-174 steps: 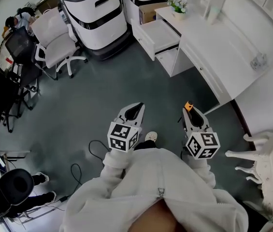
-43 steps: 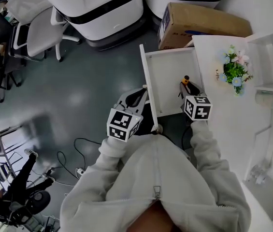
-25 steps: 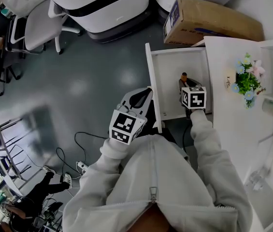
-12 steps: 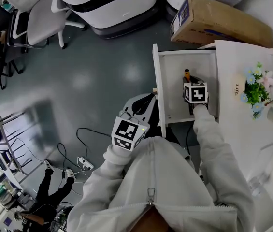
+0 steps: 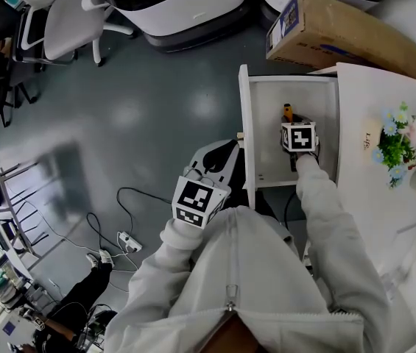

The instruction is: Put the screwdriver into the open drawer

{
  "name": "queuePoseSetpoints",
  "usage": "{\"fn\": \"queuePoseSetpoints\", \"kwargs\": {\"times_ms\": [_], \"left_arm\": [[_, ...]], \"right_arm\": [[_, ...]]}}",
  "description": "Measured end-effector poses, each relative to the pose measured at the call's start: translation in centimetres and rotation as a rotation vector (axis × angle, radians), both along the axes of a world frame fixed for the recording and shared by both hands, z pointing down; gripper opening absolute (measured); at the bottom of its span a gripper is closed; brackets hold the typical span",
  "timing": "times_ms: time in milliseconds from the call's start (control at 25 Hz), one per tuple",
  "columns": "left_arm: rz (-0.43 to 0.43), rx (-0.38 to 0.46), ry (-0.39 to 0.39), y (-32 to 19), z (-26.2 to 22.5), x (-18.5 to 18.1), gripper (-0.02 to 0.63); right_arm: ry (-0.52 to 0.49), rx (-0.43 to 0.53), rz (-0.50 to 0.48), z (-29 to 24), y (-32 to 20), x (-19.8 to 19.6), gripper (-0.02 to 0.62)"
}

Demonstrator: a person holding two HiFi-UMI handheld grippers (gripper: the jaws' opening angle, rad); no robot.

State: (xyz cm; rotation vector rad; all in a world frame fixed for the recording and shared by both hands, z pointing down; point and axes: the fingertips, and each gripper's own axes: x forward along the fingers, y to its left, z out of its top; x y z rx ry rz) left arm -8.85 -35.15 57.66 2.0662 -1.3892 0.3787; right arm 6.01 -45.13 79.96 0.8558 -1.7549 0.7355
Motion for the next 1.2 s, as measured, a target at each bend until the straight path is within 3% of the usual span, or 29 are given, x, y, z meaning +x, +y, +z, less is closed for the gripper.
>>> {"fn": "queuePoseSetpoints", "kwargs": {"times_ms": [160, 480, 760, 1200], "left_arm": [[-0.001, 0.000, -0.005, 0.0, -0.1, 0.2, 0.017], [-0.013, 0.005, -0.019, 0.9, -0.5, 0.3, 0.017], [-0.023, 0.021, -0.029, 2.2, -1.3, 0.0, 0.017], [0.006, 0.077, -0.035, 4.8, -3.3, 1.3, 0.017]], "right_arm": [[0.045, 0.003, 0.016, -0.1, -0.2, 0.6, 0.126], [0.035, 0.004, -0.001, 0.3, -0.3, 0.5, 0.132], [-0.016, 0.014, 0.006, -0.6, 0.0, 0.3, 0.284], [-0.175, 0.078, 0.027, -5.4, 2.5, -0.2, 0.324]]}}
